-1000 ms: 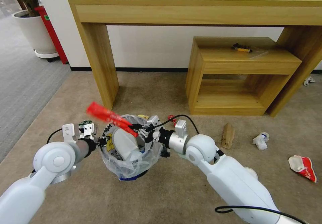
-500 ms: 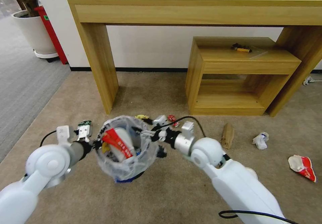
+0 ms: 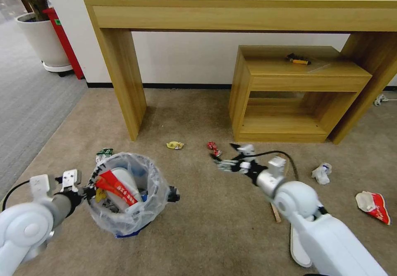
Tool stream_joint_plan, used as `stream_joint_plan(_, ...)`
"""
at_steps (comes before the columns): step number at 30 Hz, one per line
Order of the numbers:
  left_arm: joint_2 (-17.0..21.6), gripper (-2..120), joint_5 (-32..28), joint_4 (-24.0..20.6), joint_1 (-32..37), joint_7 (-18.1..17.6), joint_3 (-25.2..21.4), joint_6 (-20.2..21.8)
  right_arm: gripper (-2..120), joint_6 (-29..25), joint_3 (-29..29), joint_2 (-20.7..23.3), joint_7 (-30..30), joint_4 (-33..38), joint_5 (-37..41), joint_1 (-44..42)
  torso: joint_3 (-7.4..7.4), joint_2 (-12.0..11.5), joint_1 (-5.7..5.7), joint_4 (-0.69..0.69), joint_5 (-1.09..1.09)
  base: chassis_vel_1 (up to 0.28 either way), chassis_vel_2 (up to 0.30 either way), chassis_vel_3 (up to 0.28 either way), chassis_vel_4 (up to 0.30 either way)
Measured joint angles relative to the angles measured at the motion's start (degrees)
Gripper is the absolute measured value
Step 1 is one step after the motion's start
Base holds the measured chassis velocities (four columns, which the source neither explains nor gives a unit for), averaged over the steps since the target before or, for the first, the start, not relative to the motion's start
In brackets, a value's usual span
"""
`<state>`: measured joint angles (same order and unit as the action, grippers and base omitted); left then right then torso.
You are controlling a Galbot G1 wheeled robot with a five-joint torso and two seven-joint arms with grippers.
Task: Pick up the trash bin and place the garbage on the floor into it.
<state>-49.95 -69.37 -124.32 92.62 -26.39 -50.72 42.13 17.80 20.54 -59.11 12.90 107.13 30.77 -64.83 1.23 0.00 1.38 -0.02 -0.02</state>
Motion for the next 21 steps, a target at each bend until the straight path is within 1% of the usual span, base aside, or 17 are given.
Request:
stream_joint_plan(1, -2.24, 0, 3.31, -0.43, 3.64, 3.14, -3.23, 0.01, 100, -0.61, 3.53, 0.62, 0.77, -1.77, 0.14, -2.54, 0.0, 0.0, 0.0, 0.0, 0.0, 0.0, 0.0, 0.0, 0.0)
stream_joint_plan(2, -2.24, 0, 3.31, -0.43, 3.64, 3.14, -3.23, 0.01, 100, -0.61, 3.53, 0.62, 0.77, -1.77, 0.14, -2.54, 0.0, 0.0, 0.0, 0.0, 0.0, 0.0, 0.0, 0.0, 0.0)
stream_joint_plan(4, -4.63, 0, 5.18, -1.01, 7.23, 5.38, -6.61, 0.01, 100, -0.96, 6.04, 0.54, 1.16, -5.54, 0.6, -4.81, 0.0, 0.0, 0.0, 0.01, 0.0, 0.0, 0.0, 0.0, 0.0)
stream_joint_plan(5, -5.38, 0, 5.41, -1.27, 8.34, 5.94, -7.56, 0.01, 100, -1.11, 6.56, 0.32, 1.41, -7.24, 0.72, -5.19, 0.0, 0.0, 0.0, 0.02, 0.0, 0.0, 0.0, 0.0, 0.0)
stream_joint_plan(6, -5.38, 0, 5.41, -1.27, 8.34, 5.94, -7.56, 0.01, 100, -1.11, 6.56, 0.32, 1.41, -7.24, 0.72, -5.19, 0.0, 0.0, 0.0, 0.02, 0.0, 0.0, 0.0, 0.0, 0.0)
stream_joint_plan(9, -7.06, 0, 6.13, -2.31, 11.38, 7.33, -9.97, 0.01, 100, -2.75, 7.36, -1.02, 2.06, -16.72, 0.03, -5.28, 0.01, 0.0, 0.0, 0.01, 0.01, 0.0, 0.0, 0.0, 0.0)
stream_joint_plan(10, -7.06, 0, 6.13, -2.31, 11.38, 7.33, -9.97, 0.01, 100, -2.75, 7.36, -1.02, 2.06, -16.72, 0.03, -5.28, 0.01, 0.0, 0.0, 0.01, 0.01, 0.0, 0.0, 0.0, 0.0)
stream_joint_plan(11, -7.5, 0, 6.31, -2.79, 12.57, 7.81, -10.87, 0.01, 100, -3.48, 7.35, -1.62, 2.16, -21.04, -0.28, -4.72, 0.01, 0.0, 0.0, 0.0, 0.03, 0.0, 0.0, 0.0, 0.0)
stream_joint_plan(12, -7.69, 0, 6.4, -3.02, 13.12, 8.06, -11.32, 0.01, 100, -3.91, 7.35, -1.93, 2.15, -23.32, -0.52, -4.28, 0.01, 0.0, 0.0, 0.0, 0.03, 0.0, 0.0, 0.0, 0.0)
stream_joint_plan(13, -7.98, 0, 6.46, -3.34, 13.91, 8.39, -12.03, 0.01, 99, -4.79, 7.25, -2.39, 2.17, -27.13, -0.92, -3.41, 0.01, 0.0, 0.0, 0.0, 0.0, 0.0, 0.0, 0.0, 0.0)
stream_joint_plan(14, -7.98, 0, 6.46, -3.34, 13.91, 8.39, -12.03, 0.01, 99, -4.79, 7.25, -2.39, 2.17, -27.13, -0.92, -3.41, 0.01, 0.0, 0.0, 0.0, 0.0, 0.0, 0.0, 0.0, 0.0)
stream_joint_plan(15, -8.16, 0, 6.49, -3.53, 14.39, 8.55, -12.49, 0.01, 99, -5.32, 7.11, -2.65, 2.16, -29.39, -1.15, -2.89, 0.01, 0.0, 0.0, 0.02, -0.01, 0.0, 0.0, 0.0, 0.0)
stream_joint_plan(16, -8.29, 0, 6.52, -3.67, 14.77, 8.67, -12.83, 0.01, 98, -5.68, 6.98, -2.92, 2.15, -31.35, -1.31, -2.42, 0.01, 0.0, 0.0, 0.02, 0.0, 0.0, 0.0, 0.0, 0.0)
stream_joint_plan(17, -8.47, 0, 6.61, -3.82, 15.13, 8.82, -13.1, 0.01, 94, -6.16, 6.82, -3.25, 2.06, -34.48, -1.48, -1.63, 0.01, 0.0, 0.0, 0.02, 0.02, 0.0, 0.0, 0.0, 0.0)
stream_joint_plan(18, -8.47, 0, 6.61, -3.82, 15.13, 8.82, -13.1, 0.01, 94, -6.16, 6.82, -3.25, 2.06, -34.48, -1.48, -1.63, 0.01, 0.0, 0.0, 0.02, 0.02, 0.0, 0.0, 0.0, 0.0)
stream_joint_plan(21, -8.77, 0, 6.91, -4.1, 15.14, 8.93, -12.71, 0.01, 84, -7.03, 6.38, -3.74, 1.73, -41.08, -1.47, 0.05, 0.01, 0.0, 0.0, 0.01, 0.0, 0.0, 0.0, 0.0, 0.0)
